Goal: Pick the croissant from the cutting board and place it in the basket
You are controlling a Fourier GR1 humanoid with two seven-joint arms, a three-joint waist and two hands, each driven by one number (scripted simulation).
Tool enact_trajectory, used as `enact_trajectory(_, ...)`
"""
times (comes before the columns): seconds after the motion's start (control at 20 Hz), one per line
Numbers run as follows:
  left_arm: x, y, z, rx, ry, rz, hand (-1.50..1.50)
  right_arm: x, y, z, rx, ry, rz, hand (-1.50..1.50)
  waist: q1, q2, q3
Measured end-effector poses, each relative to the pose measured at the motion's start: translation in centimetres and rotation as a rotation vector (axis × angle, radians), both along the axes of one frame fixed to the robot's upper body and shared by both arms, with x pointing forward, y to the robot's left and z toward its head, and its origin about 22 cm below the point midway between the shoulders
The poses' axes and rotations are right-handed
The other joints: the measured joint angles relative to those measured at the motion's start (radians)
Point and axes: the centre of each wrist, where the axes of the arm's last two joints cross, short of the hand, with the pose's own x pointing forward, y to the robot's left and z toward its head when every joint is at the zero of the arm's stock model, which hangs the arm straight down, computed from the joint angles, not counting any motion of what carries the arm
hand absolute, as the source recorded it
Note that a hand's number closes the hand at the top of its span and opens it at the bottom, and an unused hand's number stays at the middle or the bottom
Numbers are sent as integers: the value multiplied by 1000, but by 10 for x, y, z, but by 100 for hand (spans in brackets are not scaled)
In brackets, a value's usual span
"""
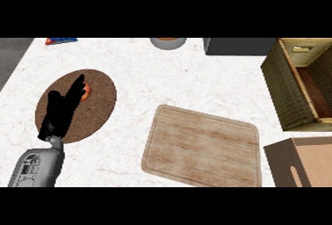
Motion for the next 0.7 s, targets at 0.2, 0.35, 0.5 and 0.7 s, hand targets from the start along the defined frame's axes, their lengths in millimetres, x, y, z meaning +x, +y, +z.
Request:
enact_trajectory(0.2,-3,0,2,-3,-6,-6,0,5,-19,-27,5,24,13,150,3,0,0)
enact_trajectory(0.35,-4,-2,0,-5,-3,-6,0,7,-32,-46,5,47,18,150,3,1,0)
enact_trajectory(0.5,-4,-4,-2,1,-2,-1,0,9,-43,-60,55,61,24,150,4,1,0)
enact_trajectory(0.7,-6,-3,0,-3,0,-5,0,13,-52,-83,188,71,-8,-150,4,0,0)
